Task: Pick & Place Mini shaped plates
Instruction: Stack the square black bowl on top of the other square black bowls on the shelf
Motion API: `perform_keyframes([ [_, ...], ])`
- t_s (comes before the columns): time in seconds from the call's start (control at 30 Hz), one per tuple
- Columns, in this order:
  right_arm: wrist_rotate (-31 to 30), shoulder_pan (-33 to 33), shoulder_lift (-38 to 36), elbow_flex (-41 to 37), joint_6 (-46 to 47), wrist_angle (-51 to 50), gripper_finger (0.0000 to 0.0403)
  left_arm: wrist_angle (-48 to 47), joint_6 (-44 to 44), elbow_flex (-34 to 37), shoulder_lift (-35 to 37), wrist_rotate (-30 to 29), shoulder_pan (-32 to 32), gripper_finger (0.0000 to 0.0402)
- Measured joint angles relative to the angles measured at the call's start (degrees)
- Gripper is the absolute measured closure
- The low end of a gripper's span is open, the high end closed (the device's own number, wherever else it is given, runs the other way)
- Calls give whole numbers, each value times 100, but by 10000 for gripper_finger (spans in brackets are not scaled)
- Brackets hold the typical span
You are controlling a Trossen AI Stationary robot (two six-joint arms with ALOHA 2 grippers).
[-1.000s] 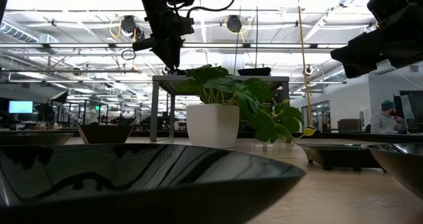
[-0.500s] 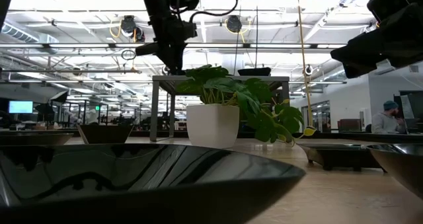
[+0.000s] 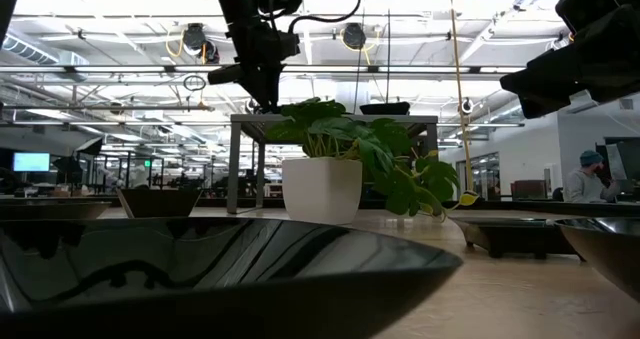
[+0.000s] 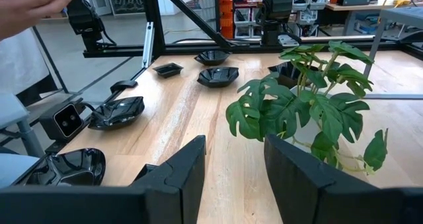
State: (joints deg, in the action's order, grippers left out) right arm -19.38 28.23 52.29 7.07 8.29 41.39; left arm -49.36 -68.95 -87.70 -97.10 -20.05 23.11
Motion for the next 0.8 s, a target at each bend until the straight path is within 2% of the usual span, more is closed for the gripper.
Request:
perform_keyframes([
  [0.33, 0, 0, 0, 0, 0, 0, 261, -4, 317, 0, 0, 9, 0, 310],
  [0.8, 0, 0, 0, 0, 0, 0, 261, -62, 317, 0, 0, 3, -59, 310],
])
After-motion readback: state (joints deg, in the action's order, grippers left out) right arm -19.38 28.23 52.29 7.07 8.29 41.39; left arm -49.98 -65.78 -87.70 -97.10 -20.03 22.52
